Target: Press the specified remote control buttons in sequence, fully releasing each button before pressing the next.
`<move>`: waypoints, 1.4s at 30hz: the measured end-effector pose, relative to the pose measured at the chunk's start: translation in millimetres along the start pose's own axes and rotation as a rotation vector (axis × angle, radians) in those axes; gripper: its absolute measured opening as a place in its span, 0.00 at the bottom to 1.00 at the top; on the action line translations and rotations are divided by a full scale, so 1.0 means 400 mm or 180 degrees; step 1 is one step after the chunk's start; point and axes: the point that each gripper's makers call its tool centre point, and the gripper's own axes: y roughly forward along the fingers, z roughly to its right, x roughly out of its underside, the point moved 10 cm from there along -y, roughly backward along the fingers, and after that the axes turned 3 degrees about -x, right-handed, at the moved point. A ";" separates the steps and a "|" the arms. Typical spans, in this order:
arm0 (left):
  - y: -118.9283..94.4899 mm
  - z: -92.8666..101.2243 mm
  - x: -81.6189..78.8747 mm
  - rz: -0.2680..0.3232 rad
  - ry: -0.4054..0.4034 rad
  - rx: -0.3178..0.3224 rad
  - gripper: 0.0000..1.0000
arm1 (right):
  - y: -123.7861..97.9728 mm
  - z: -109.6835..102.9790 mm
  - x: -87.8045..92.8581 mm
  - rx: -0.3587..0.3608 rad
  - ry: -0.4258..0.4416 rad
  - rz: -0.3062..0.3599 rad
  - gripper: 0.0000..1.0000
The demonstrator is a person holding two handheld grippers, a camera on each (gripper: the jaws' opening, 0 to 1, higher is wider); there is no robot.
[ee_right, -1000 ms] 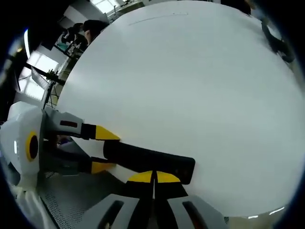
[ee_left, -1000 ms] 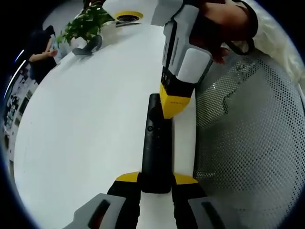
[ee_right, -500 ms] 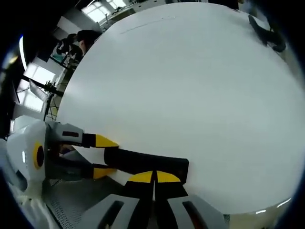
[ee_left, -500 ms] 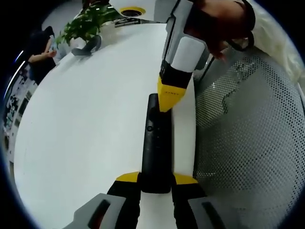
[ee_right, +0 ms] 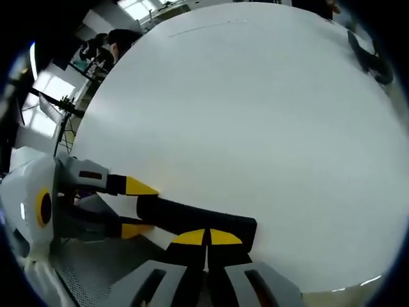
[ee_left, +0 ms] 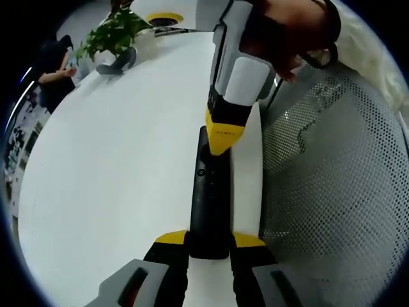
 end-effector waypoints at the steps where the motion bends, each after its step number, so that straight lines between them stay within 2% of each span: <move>1: 0.000 0.000 0.000 0.0005 -0.0006 0.0000 0.24 | 0.000 -0.001 0.000 0.0011 0.0004 -0.0006 0.00; 11: 0.000 -0.001 0.001 0.0014 -0.0004 0.0007 0.24 | -0.002 0.000 0.006 0.0035 -0.0035 0.0024 0.00; 19: 0.001 -0.001 0.001 0.0003 0.0009 0.0013 0.24 | -0.005 0.001 0.016 0.0020 -0.0004 -0.0088 0.00; 23: 0.000 0.000 0.001 0.0004 0.0010 0.0010 0.24 | -0.005 0.002 0.017 -0.0006 -0.0007 -0.0051 0.00; 25: 0.000 0.000 0.001 0.0008 0.0003 0.0009 0.24 | -0.010 0.000 0.020 -0.0014 0.0044 -0.0134 0.00; 30: 0.000 0.000 0.001 0.0009 0.0010 0.0011 0.24 | 0.001 -0.004 0.024 0.0026 -0.0061 -0.0157 0.00; 37: 0.001 -0.001 0.001 0.0007 0.0017 0.0007 0.24 | -0.001 0.004 0.019 -0.0024 0.0044 -0.0151 0.00; 42: 0.000 -0.001 0.001 0.0005 0.0018 0.0005 0.24 | 0.006 -0.007 0.011 0.0091 -0.0102 -0.0247 0.00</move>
